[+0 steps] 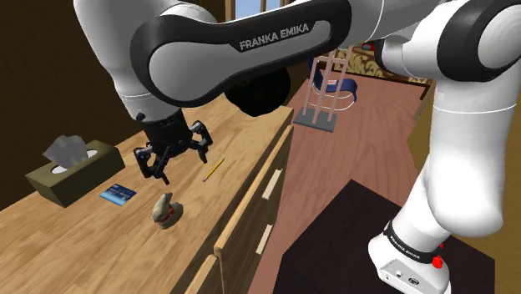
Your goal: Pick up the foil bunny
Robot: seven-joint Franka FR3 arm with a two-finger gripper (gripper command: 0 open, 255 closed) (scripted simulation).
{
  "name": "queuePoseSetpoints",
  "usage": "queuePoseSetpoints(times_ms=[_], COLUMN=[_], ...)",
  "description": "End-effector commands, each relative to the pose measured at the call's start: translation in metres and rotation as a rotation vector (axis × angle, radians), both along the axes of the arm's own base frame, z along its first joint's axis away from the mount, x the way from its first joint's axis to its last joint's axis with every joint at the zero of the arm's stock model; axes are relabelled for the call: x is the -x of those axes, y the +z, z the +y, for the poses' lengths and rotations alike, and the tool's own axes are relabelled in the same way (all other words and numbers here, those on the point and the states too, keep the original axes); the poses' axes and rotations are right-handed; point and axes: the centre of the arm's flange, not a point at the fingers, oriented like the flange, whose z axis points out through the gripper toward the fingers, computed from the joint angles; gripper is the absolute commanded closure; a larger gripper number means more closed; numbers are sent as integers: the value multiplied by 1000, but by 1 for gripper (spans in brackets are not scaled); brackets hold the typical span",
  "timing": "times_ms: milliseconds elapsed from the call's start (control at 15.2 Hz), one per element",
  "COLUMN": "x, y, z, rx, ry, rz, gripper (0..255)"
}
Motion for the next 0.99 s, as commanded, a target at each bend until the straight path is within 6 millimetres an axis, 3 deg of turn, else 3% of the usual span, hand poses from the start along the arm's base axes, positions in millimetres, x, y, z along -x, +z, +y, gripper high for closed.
queuePoseSetpoints(times_ms=[0, 264, 858, 924], x=[-6, -26, -26, -27], y=[-15, -41, -81, -81], z=[27, 72, 72, 72], rx=[21, 56, 56, 56], ry=[-15, -38, -38, -38], rz=[7, 24, 24, 24], gripper=[0, 0, 0, 255])
